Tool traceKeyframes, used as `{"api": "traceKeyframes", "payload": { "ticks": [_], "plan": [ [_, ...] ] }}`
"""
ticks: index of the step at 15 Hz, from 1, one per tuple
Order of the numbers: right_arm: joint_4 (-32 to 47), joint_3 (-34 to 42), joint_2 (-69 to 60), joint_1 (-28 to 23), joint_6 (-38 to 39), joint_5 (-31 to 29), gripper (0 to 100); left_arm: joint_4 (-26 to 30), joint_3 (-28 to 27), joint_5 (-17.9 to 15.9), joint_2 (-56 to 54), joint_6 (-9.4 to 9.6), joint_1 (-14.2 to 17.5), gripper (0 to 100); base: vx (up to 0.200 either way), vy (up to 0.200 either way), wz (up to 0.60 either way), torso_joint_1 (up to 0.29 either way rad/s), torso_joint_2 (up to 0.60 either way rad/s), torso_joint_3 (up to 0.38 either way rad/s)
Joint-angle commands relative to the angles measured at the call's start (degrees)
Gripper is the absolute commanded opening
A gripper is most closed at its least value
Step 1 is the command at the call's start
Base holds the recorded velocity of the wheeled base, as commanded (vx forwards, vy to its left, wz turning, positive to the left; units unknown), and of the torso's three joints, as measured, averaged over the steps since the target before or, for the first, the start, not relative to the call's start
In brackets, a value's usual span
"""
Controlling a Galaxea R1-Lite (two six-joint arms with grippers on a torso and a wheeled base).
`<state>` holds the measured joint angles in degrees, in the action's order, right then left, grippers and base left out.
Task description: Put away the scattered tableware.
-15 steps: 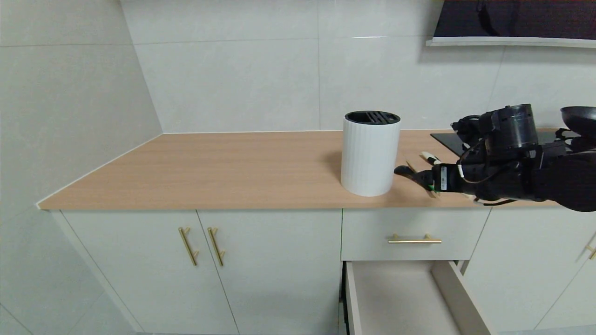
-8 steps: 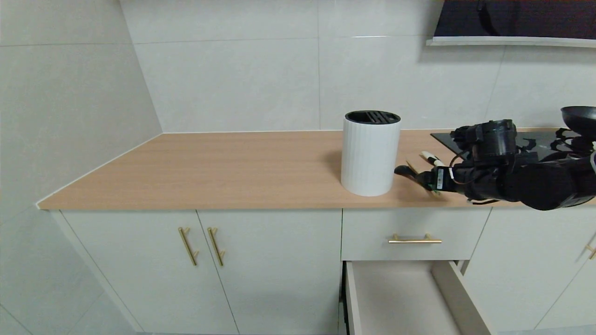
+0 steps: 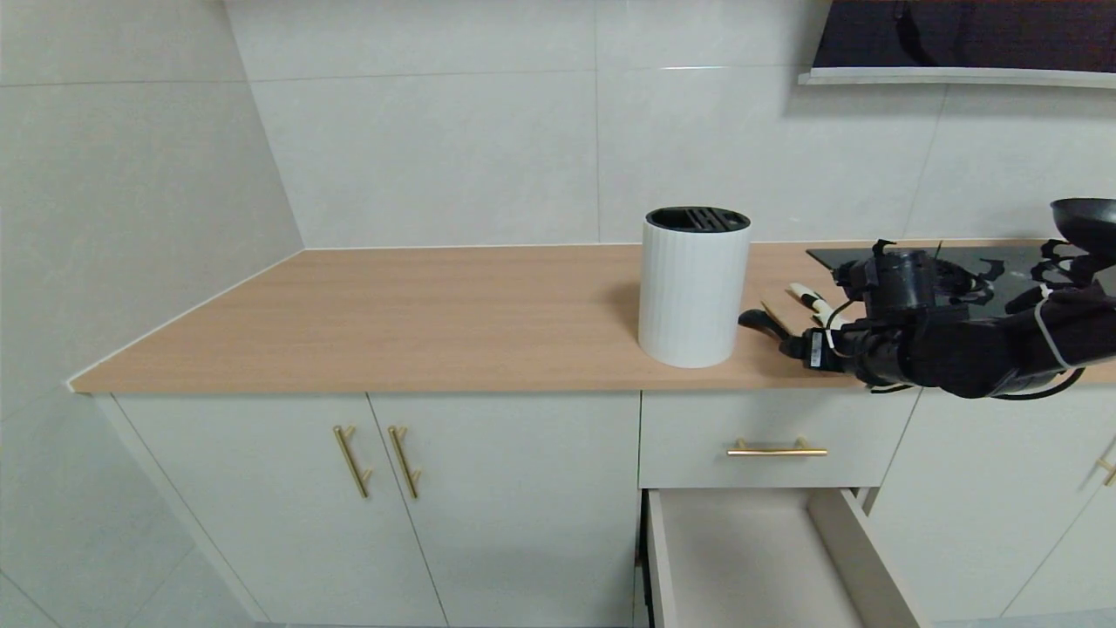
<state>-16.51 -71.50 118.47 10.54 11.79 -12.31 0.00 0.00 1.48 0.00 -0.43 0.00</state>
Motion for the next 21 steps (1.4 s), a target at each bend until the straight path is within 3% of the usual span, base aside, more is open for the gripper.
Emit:
{"api": "traceKeyframes", "payload": {
  "ticks": [1,6,7,21],
  "plan": [
    [-0.37,-0.13,1.15,0.0,0.08,0.01,100,0.0,0.0,0.02,0.0,-0.01,0.0,100,0.0,0.0,0.0,0.0,0.0,0.0],
    [-0.72,-0.13,1.24,0.0,0.16,0.01,100,0.0,0.0,0.02,0.0,-0.01,0.0,100,0.0,0.0,0.0,0.0,0.0,0.0],
    [-0.72,-0.13,1.24,0.0,0.16,0.01,0,0.0,0.0,0.02,0.0,-0.01,0.0,100,0.0,0.0,0.0,0.0,0.0,0.0],
    [-0.54,0.57,-1.57,0.09,0.43,0.01,0,0.0,0.0,0.02,0.0,-0.01,0.0,100,0.0,0.0,0.0,0.0,0.0,0.0]
  ]
}}
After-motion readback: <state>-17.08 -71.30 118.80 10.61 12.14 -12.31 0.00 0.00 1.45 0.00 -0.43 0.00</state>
